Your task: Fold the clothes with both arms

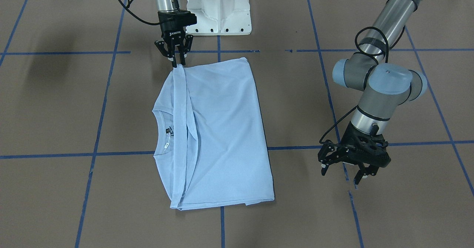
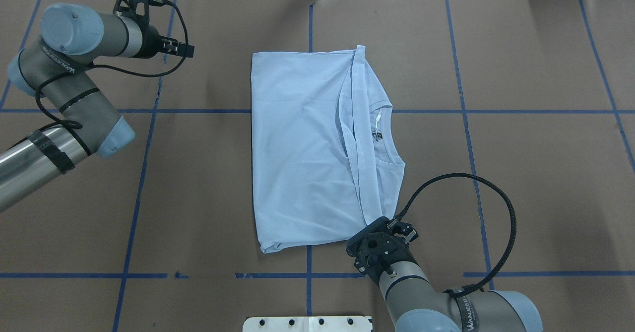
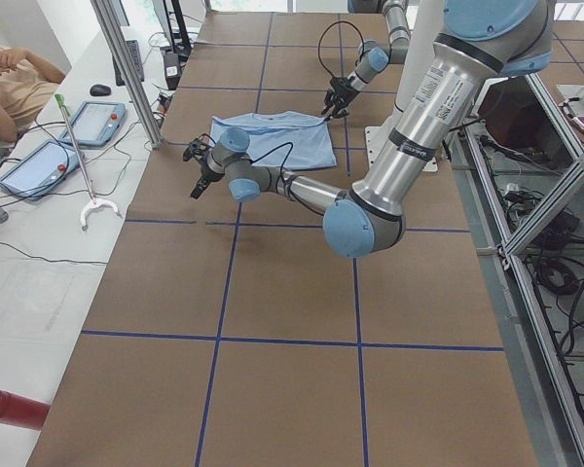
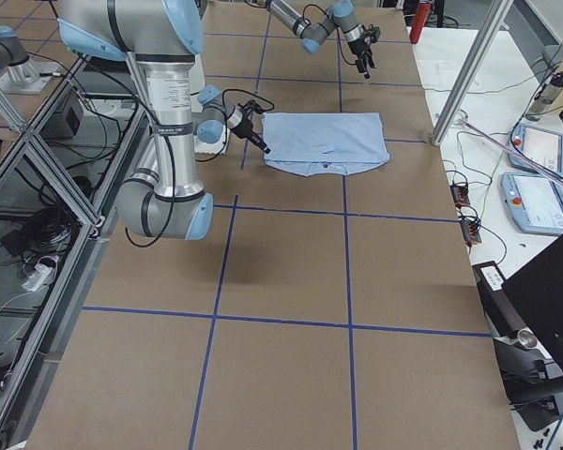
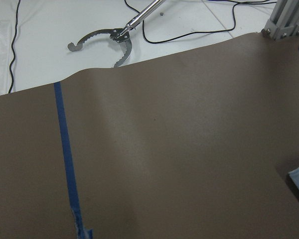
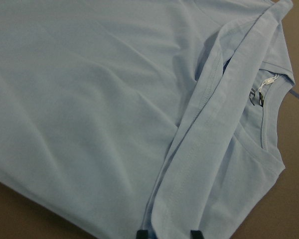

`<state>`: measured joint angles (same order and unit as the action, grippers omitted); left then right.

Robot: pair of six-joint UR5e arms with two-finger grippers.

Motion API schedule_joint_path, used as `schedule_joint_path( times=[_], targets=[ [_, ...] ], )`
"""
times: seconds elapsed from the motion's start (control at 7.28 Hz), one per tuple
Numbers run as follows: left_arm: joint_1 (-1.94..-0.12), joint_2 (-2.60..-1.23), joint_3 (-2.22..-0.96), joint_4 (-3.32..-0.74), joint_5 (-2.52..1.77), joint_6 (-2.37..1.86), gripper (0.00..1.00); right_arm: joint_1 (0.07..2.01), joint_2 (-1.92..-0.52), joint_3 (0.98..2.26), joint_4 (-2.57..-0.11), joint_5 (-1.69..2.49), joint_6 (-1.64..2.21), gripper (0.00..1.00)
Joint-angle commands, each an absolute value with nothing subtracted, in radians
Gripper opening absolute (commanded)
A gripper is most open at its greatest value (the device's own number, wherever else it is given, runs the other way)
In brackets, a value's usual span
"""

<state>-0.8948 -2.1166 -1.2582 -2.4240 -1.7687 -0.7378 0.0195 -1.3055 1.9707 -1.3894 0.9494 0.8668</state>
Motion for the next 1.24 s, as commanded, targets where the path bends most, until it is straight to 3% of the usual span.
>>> schedule_joint_path(
  times=[0.0,0.27,0.82,1.1],
  targets=[
    [-0.894,-2.109,-1.259,-2.425,-1.769,-0.738,1.0,0.025,-1.304,1.97,-1.39,0.951,0.861,0.26],
    [-0.894,-2.109,-1.259,-2.425,-1.769,-0.738,1.0,0.025,-1.304,1.97,-1.39,0.951,0.861,0.0],
    [-0.891,-2.109,-1.261,-2.425,-1.769,-0.773,1.0,0.058,-1.305,1.982,-1.391,0.956,0.897,0.0],
    [-0.888,-2.111,-1.261,-2.425,-1.77,-0.778,1.0,0.058,-1.423,2.032,-1.39,0.962,1.041,0.0]
  ],
)
